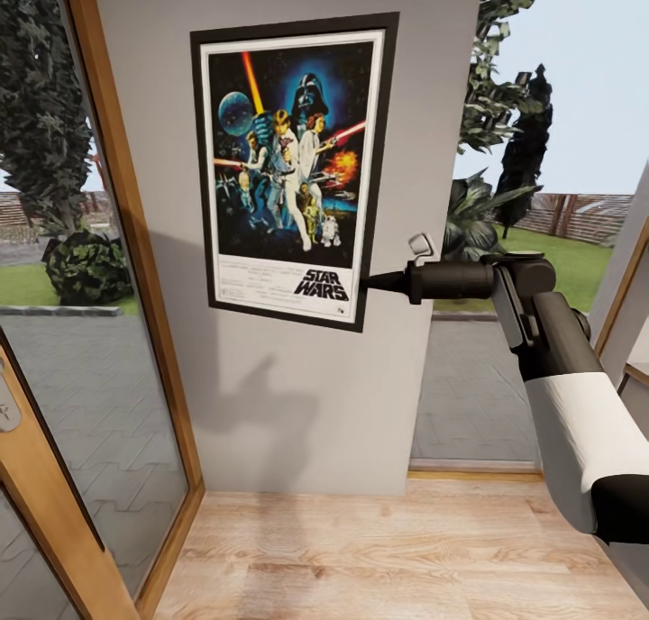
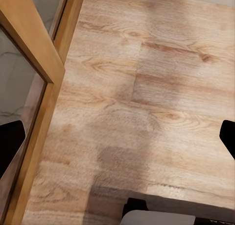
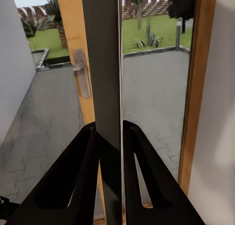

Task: Pick up the poster from the kitchen countertop and hang it on one of the wall nails in the kitchen.

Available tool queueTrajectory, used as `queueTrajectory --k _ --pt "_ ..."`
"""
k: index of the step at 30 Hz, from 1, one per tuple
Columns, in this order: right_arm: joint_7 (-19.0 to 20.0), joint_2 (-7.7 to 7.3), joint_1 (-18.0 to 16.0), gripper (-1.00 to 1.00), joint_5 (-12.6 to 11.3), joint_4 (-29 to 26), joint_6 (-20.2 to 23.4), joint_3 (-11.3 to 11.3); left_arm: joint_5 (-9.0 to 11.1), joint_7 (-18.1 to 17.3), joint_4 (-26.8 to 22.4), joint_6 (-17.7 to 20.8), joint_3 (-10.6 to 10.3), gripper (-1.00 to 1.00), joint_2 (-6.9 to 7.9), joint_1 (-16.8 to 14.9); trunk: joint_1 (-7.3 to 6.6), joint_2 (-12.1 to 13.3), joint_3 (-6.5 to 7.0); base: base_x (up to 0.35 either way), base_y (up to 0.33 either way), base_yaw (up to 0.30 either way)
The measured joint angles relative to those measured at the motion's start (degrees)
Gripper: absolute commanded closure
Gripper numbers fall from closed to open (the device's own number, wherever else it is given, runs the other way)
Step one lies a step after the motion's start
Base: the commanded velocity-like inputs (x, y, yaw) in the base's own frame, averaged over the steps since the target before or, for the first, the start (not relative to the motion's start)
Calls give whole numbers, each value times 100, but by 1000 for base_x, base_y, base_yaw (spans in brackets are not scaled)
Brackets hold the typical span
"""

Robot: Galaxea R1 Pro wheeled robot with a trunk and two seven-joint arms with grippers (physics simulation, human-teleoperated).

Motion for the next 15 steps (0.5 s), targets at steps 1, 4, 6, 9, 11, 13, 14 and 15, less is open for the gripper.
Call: queueTrajectory --k 1,4,6,9,11,13,14,15 --pt "1 0 0 100 0 0 0 1 0 0 0 0 0 -100 0 0 0 0 0 0 0 0" --pt "6 0 -1 100 -2 0 0 4 0 0 0 -1 -1 -100 0 0 0 0 0 0 0 0" --pt "9 0 -1 100 -5 0 0 6 0 0 0 -2 -1 -100 0 0 0 0 0 0 0 0" --pt "12 0 -1 100 -7 0 0 9 0 0 0 -1 -1 -100 0 0 0 0 0 0 0 0" --pt "65 0 -1 100 -15 -4 0 12 0 0 0 0 0 -100 0 0 0 0 0 0 0 0" --pt "130 0 -1 100 -13 -3 -4 13 0 0 0 0 -1 -100 0 0 0 0 0 0 0 0" --pt "155 0 -1 100 -12 -2 -6 13 0 0 0 0 -1 -100 0 0 0 0 0 0 0 0" --pt "191 0 -1 100 -11 -2 -8 14 0 0 0 0 -1 -100 0 0 0 0 0 0 0 0"
